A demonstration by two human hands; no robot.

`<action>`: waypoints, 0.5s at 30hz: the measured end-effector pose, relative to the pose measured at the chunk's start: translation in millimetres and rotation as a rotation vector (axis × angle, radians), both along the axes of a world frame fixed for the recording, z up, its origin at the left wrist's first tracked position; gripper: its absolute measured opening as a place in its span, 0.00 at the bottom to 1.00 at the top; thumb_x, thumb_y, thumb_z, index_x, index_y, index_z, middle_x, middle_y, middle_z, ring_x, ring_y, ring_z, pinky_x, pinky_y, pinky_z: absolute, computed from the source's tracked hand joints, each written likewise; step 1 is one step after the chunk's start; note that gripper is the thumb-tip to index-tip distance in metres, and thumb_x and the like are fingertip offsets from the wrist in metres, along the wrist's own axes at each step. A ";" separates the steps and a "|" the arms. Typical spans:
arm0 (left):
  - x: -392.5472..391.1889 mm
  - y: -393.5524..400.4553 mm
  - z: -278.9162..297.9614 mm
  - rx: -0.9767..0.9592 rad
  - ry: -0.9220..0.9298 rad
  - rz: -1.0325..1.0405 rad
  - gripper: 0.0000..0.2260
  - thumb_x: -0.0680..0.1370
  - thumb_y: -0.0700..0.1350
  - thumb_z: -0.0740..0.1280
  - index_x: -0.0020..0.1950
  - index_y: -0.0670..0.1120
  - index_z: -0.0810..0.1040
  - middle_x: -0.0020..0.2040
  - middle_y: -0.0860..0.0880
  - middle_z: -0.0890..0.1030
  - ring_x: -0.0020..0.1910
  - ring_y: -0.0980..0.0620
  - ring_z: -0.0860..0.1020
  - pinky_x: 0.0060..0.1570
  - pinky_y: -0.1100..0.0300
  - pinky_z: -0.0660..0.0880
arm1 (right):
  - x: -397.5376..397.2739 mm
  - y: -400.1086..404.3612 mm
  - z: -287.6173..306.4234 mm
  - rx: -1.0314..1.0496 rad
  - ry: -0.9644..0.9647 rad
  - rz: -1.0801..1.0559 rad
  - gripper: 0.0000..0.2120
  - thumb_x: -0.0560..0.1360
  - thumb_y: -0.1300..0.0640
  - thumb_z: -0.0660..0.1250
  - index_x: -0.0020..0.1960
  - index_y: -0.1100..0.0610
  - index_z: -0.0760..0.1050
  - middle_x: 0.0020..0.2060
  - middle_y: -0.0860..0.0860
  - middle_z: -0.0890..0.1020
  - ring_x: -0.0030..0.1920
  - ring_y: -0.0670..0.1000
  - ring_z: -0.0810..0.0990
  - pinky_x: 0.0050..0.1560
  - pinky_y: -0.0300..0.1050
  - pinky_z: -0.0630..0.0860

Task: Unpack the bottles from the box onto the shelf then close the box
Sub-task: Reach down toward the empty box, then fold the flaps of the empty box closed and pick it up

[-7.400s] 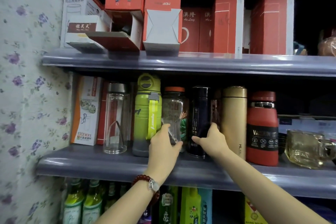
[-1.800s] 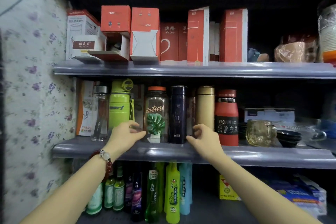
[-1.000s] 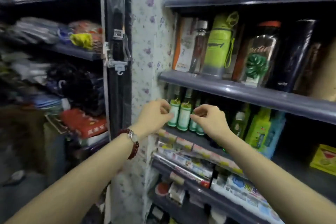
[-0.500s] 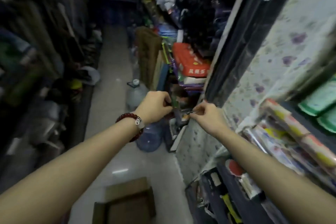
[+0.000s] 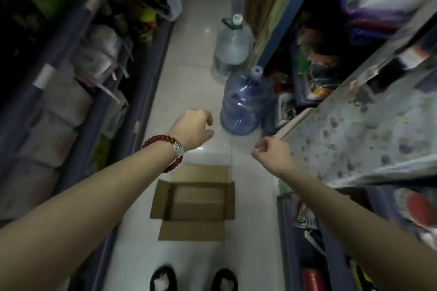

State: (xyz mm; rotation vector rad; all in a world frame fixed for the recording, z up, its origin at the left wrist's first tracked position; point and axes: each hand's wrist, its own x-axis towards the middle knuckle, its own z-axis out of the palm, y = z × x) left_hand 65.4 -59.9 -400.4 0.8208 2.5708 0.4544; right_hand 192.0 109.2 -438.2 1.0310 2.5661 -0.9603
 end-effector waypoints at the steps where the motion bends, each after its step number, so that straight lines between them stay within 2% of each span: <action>1: -1.9 -6.3 -22.4 -0.018 -0.013 0.004 0.14 0.75 0.47 0.67 0.59 0.44 0.77 0.56 0.42 0.80 0.57 0.43 0.77 0.55 0.55 0.73 | -0.2 -2.5 -22.5 -0.018 -0.018 0.008 0.12 0.72 0.56 0.70 0.54 0.59 0.79 0.48 0.57 0.83 0.52 0.56 0.80 0.50 0.41 0.71; 4: -4.9 -28.6 -88.9 -0.072 -0.044 0.028 0.14 0.75 0.46 0.67 0.59 0.44 0.77 0.55 0.42 0.80 0.57 0.44 0.76 0.55 0.55 0.73 | 2.2 -11.0 -88.6 -0.035 -0.036 0.010 0.12 0.73 0.56 0.69 0.54 0.60 0.78 0.47 0.56 0.82 0.50 0.56 0.80 0.49 0.43 0.72; 8: -5.0 -65.2 -175.6 -0.132 -0.083 0.078 0.13 0.76 0.45 0.66 0.59 0.44 0.77 0.55 0.44 0.80 0.56 0.46 0.77 0.53 0.56 0.73 | 15.7 -26.7 -177.1 -0.047 -0.061 0.013 0.13 0.75 0.55 0.67 0.57 0.60 0.77 0.47 0.53 0.79 0.44 0.49 0.75 0.45 0.40 0.69; 15: -5.3 -107.1 -298.0 -0.204 -0.114 0.127 0.14 0.76 0.45 0.66 0.59 0.43 0.77 0.56 0.43 0.80 0.56 0.46 0.77 0.53 0.56 0.73 | 35.3 -46.6 -297.4 -0.020 -0.056 0.011 0.15 0.76 0.53 0.66 0.59 0.60 0.76 0.56 0.57 0.79 0.50 0.52 0.77 0.46 0.40 0.68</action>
